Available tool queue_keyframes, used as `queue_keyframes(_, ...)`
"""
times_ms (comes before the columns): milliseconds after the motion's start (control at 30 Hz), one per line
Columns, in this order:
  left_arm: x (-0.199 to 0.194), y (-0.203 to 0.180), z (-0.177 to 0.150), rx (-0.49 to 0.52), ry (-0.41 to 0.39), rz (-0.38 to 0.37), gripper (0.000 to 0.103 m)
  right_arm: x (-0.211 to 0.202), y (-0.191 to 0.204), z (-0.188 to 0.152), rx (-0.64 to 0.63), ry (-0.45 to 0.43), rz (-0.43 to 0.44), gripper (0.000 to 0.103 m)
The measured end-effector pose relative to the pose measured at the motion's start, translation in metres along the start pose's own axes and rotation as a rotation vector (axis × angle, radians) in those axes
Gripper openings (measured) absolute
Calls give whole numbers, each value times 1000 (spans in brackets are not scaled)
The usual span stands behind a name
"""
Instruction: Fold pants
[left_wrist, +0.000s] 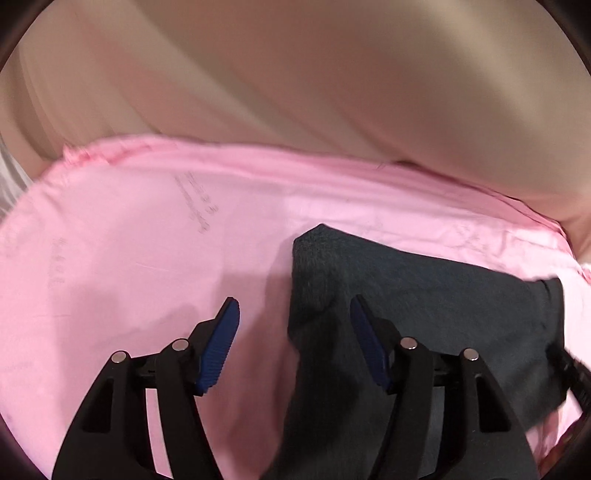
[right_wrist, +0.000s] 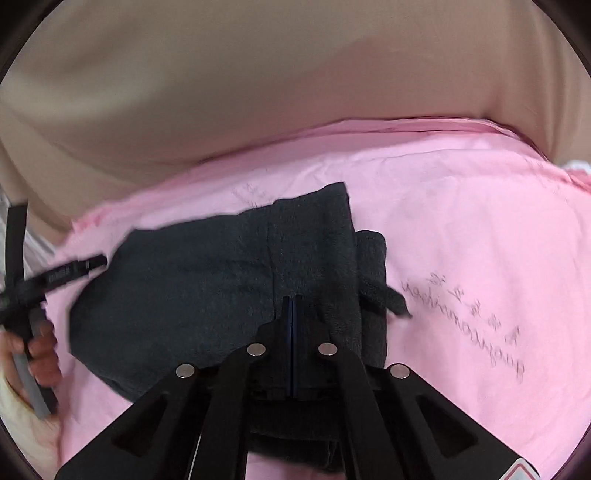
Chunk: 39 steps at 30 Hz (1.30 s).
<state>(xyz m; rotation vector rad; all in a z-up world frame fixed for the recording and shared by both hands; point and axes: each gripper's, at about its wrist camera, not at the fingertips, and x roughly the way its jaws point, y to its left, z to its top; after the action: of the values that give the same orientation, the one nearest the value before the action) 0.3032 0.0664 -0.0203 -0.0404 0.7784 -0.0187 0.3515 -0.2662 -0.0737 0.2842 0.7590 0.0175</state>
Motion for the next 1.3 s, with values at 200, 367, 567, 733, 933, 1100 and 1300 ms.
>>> queue_keyframes(200,-58,-8,-35,90,-41,30,61,-9,20,-19,-114,-10,-120,0)
queue_keyframes(367,-74,-15,-52,137,-49,58,61,-38,31,-26,-81,-77,-104,1)
queue_keyframes(567,-81,-11,-69,115,-45,45,66,-88,36,-65,-66,-157,-155,5)
queue_keyframes(733,-85,-7,-89,99,-29,48,66,-114,35,-95,-24,-183,-190,6)
queue_keyframes(933,-91,-8,-122,109,-30,77,71,-121,40,-123,-13,-189,-203,17)
queue_keyframes(1100,-92,-13,-146,131,-27,71,72,-116,55,-143,-37,-150,-205,26)
queue_keyframes(1300,-88,-8,-153,88,-22,19,72,-118,75,-150,-102,-181,-309,49)
